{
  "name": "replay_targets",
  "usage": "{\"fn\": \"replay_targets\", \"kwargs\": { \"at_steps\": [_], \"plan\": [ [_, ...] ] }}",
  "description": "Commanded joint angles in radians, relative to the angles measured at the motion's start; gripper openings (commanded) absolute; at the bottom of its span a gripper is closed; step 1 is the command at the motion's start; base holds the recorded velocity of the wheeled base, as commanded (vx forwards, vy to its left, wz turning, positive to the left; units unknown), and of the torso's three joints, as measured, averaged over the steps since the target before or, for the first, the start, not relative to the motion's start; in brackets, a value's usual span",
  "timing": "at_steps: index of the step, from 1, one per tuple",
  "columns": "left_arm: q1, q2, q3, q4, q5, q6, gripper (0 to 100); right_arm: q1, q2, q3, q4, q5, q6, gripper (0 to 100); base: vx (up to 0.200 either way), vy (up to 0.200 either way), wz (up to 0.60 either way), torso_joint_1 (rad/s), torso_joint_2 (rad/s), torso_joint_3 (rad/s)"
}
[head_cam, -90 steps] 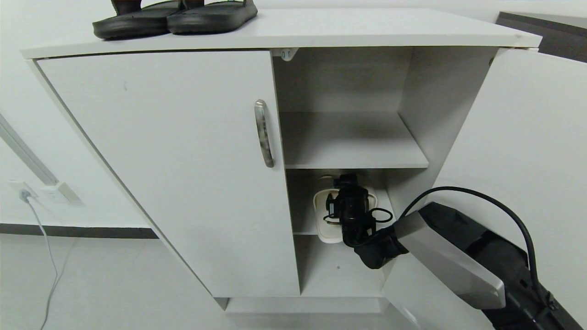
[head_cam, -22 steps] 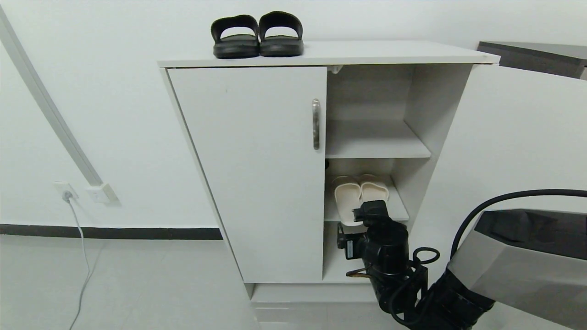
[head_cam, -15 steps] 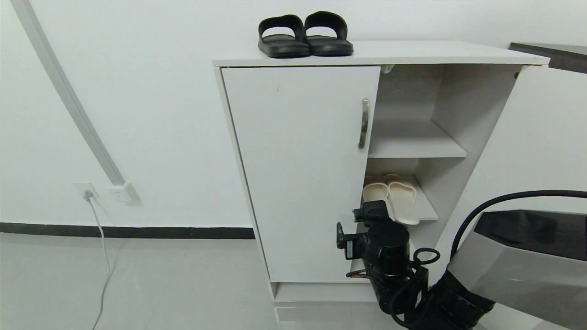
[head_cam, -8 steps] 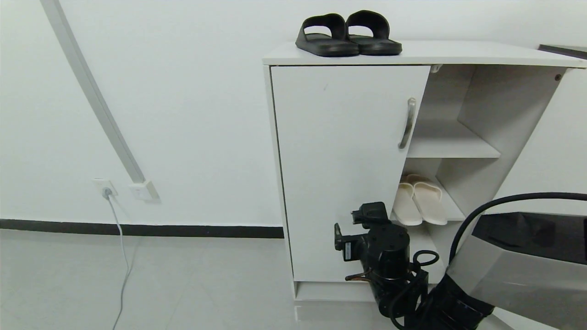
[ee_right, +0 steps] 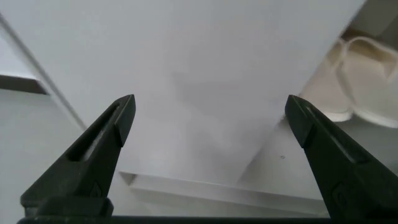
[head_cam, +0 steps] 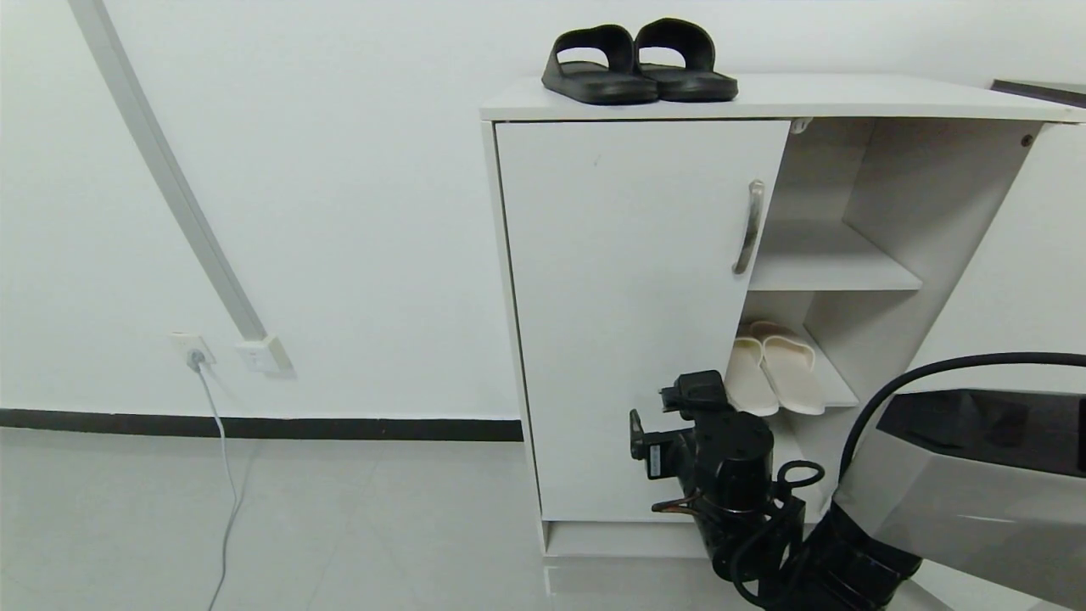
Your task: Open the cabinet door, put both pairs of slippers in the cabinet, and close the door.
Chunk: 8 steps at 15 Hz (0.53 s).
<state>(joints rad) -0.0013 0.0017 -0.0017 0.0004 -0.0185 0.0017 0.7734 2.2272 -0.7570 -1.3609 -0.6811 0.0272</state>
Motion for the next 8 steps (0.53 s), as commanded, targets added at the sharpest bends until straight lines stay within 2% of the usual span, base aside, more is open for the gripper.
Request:
{"fn": "replay_targets", "kwargs": {
  "at_steps": [1, 8],
  "plan": [
    [0.000, 0.001, 0.000, 0.001, 0.000, 0.000, 0, -0.011, 0.002, 0.012, -0.018, 0.003, -0.007, 100, 0.000, 0.000, 0.00, 0.000, 0.00, 0.000],
    [0.000, 0.000, 0.000, 0.000, 0.000, 0.000, 0, -0.009, 0.002, 0.019, -0.035, 0.005, -0.012, 100, 0.000, 0.000, 0.00, 0.000, 0.00, 0.000]
  ]
}}
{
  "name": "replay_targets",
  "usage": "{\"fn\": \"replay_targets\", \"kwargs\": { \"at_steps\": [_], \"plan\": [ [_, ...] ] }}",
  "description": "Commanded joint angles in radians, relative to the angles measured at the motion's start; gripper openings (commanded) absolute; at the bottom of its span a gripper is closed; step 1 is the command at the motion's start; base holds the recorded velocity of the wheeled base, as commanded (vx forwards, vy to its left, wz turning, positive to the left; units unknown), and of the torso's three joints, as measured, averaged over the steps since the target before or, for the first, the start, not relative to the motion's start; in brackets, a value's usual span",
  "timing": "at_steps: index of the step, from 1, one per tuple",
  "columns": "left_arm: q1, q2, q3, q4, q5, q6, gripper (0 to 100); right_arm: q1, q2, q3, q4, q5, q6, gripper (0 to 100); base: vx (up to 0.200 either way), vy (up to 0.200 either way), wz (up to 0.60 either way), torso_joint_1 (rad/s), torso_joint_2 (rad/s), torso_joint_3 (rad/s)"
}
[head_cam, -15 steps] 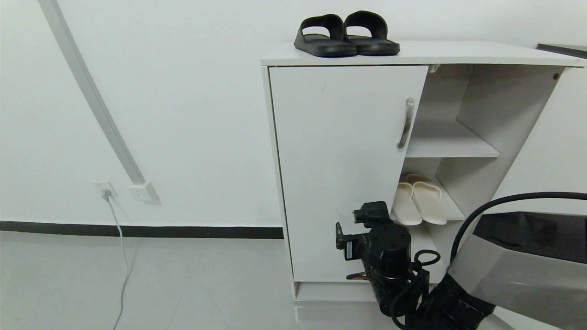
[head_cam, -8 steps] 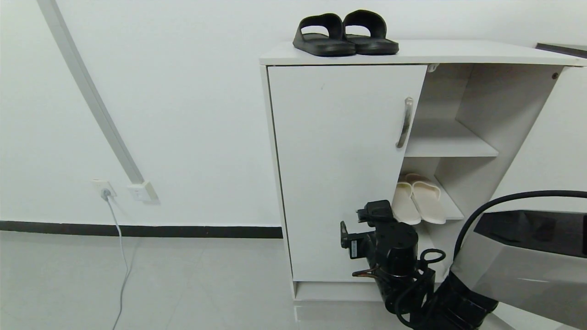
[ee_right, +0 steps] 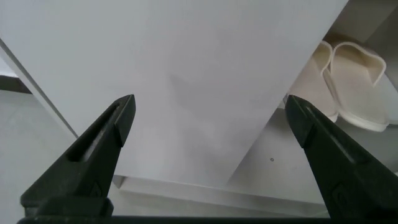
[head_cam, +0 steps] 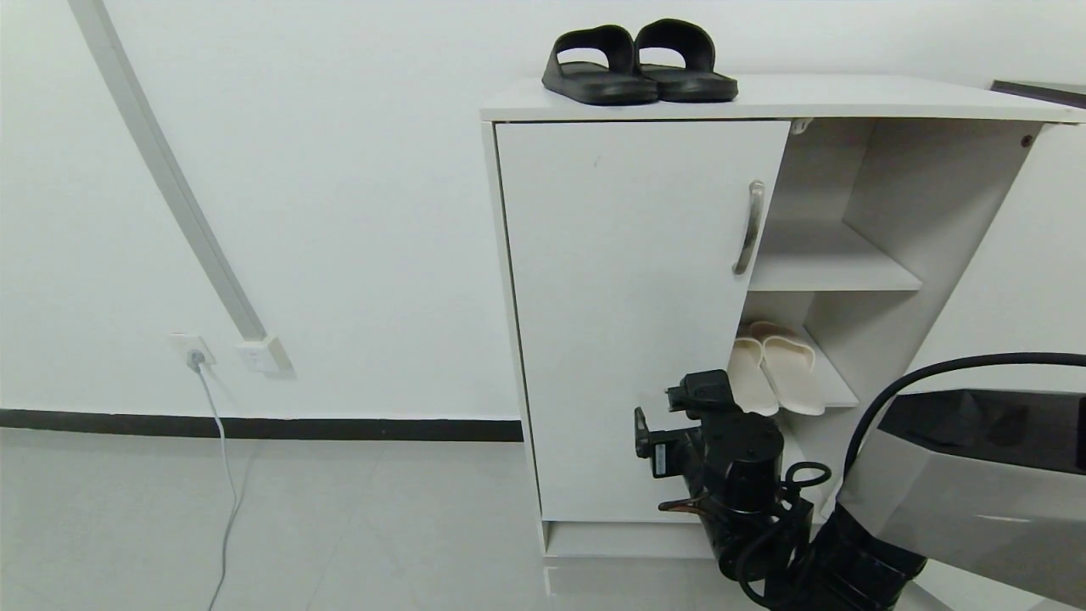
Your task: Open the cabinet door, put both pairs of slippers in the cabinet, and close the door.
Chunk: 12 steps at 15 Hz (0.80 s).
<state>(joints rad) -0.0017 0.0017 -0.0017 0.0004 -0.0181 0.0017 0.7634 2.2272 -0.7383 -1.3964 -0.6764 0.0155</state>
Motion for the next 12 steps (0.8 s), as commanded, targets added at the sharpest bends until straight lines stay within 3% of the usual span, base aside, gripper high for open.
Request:
{"fn": "replay_targets", "kwargs": {
  "at_steps": [1, 5, 12],
  "plan": [
    [0.000, 0.001, 0.000, 0.000, 0.000, 0.000, 0, 0.001, 0.003, -0.001, 0.000, 0.000, 0.000, 100, 0.000, 0.000, 0.00, 0.000, 0.00, 0.000],
    [0.000, 0.001, 0.000, 0.000, 0.000, 0.000, 0, 0.001, 0.003, 0.000, 0.000, 0.000, 0.000, 100, 0.000, 0.000, 0.00, 0.004, -0.12, -0.184],
    [0.000, 0.001, 0.000, 0.001, 0.000, 0.000, 0, 0.001, 0.005, 0.004, 0.000, 0.000, 0.000, 100, 0.000, 0.000, 0.00, 0.071, -0.47, -0.359]
  ]
}}
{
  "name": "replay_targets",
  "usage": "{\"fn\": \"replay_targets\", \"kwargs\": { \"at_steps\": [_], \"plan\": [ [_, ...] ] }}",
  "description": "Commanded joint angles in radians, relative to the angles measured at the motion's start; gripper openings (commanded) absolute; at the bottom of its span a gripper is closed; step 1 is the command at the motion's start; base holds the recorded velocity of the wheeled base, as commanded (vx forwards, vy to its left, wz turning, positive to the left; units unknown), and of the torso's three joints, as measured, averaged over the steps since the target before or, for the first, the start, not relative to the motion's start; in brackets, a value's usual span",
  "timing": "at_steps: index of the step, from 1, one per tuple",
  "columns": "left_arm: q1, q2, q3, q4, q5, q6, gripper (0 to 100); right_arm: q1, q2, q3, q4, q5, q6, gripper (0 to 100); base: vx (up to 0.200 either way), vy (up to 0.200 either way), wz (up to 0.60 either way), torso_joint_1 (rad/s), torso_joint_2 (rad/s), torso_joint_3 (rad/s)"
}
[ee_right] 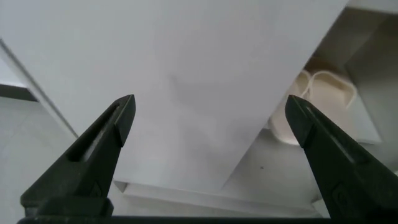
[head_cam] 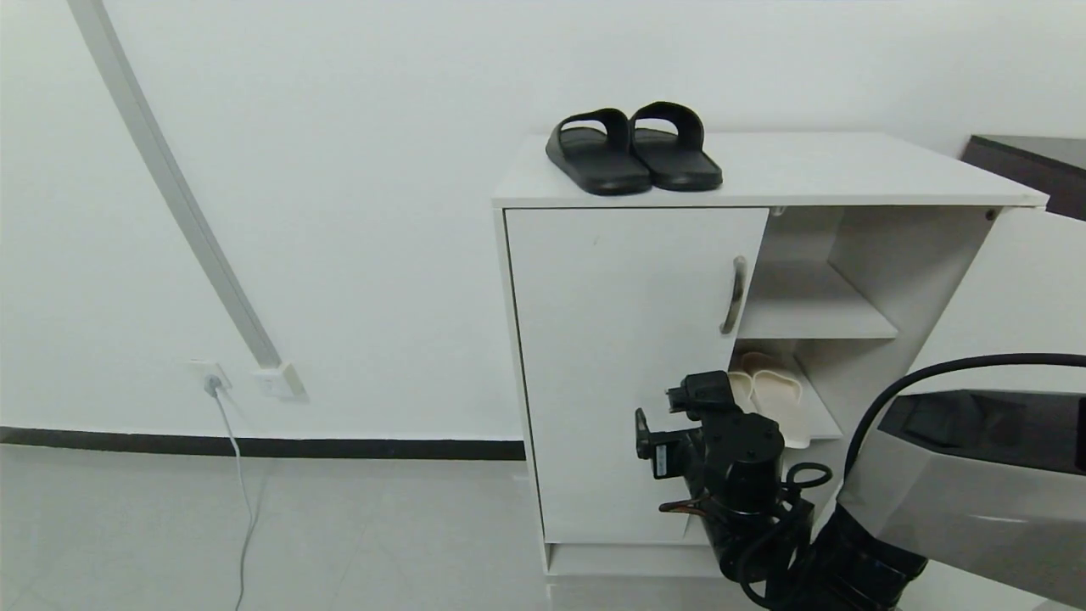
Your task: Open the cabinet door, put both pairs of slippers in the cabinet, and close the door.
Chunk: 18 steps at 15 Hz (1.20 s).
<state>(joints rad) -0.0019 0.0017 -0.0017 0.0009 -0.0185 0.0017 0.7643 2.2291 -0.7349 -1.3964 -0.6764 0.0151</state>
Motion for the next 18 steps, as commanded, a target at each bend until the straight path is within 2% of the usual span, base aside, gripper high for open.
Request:
{"fn": "replay_targets", "kwargs": {
  "at_steps": [1, 9, 18],
  "plan": [
    [0.000, 0.001, 0.000, -0.001, 0.000, 0.000, 0, 0.000, 0.007, 0.002, -0.001, -0.002, 0.000, 100, 0.000, 0.000, 0.00, 0.139, -0.46, -0.344],
    [0.000, 0.001, 0.000, -0.001, 0.000, 0.001, 0, 0.000, 0.012, 0.005, -0.004, -0.002, -0.001, 100, 0.000, 0.000, 0.00, 0.157, -0.48, -0.323],
    [0.000, 0.001, 0.000, 0.001, 0.000, 0.001, 0, 0.001, 0.015, 0.012, -0.018, -0.002, -0.007, 100, 0.000, 0.000, 0.00, 0.214, -0.53, -0.317]
  ]
}}
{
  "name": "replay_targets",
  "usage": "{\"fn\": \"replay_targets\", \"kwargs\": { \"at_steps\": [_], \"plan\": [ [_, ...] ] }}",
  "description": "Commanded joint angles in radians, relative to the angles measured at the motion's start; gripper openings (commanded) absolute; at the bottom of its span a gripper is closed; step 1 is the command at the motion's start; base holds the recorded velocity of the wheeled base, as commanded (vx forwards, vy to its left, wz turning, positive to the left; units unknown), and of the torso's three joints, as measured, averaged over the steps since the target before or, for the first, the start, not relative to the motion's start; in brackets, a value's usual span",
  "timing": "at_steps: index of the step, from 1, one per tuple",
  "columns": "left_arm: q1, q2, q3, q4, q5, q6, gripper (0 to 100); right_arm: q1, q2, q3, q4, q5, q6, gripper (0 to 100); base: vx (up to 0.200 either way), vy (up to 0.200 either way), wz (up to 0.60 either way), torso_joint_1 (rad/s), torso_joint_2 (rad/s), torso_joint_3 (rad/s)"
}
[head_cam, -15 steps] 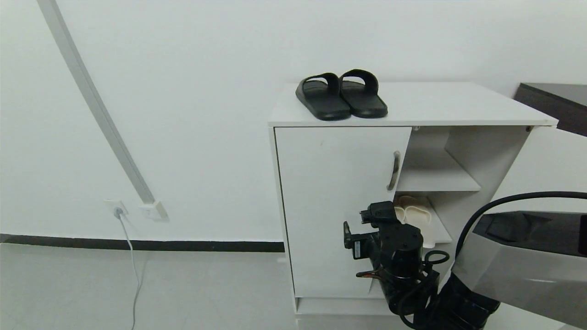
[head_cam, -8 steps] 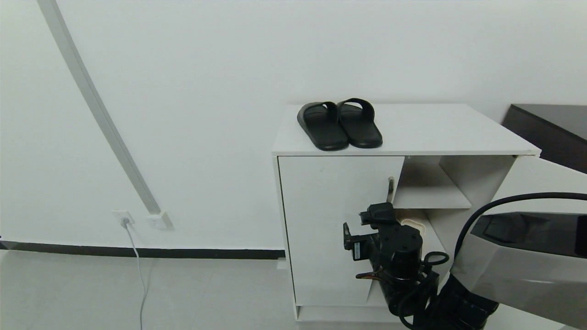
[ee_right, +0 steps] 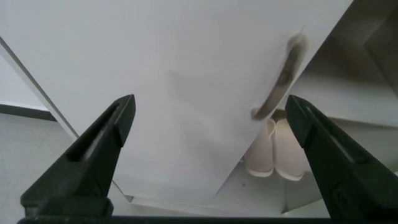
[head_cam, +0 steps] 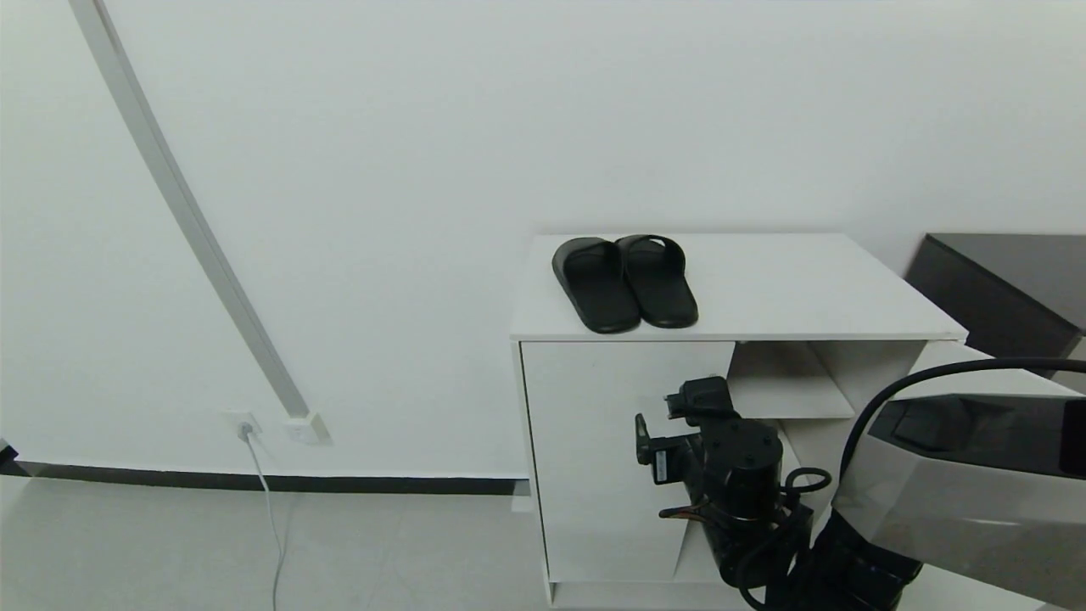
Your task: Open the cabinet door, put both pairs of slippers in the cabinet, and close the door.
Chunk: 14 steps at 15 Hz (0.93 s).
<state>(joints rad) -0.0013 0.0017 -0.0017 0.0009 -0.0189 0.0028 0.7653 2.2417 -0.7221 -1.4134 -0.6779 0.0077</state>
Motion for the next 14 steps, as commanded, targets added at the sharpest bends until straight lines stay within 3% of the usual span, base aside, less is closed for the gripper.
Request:
{"fn": "replay_targets", "kwargs": {
  "at_steps": [1, 7, 14],
  "plan": [
    [0.000, 0.001, 0.000, 0.001, 0.001, 0.000, 0, 0.000, 0.003, 0.001, -0.001, 0.000, -0.002, 100, 0.000, 0.000, 0.00, 0.261, -0.56, -0.334],
    [0.000, 0.001, 0.000, -0.001, 0.001, 0.000, 0, 0.000, 0.003, 0.004, -0.001, 0.000, -0.002, 100, 0.000, 0.000, 0.00, 0.247, -0.56, -0.317],
    [0.000, 0.001, 0.000, -0.001, 0.001, -0.001, 0, -0.009, 0.003, 0.007, -0.030, 0.027, -0.018, 100, 0.000, 0.000, 0.00, 0.149, -0.33, -0.179]
  ]
}}
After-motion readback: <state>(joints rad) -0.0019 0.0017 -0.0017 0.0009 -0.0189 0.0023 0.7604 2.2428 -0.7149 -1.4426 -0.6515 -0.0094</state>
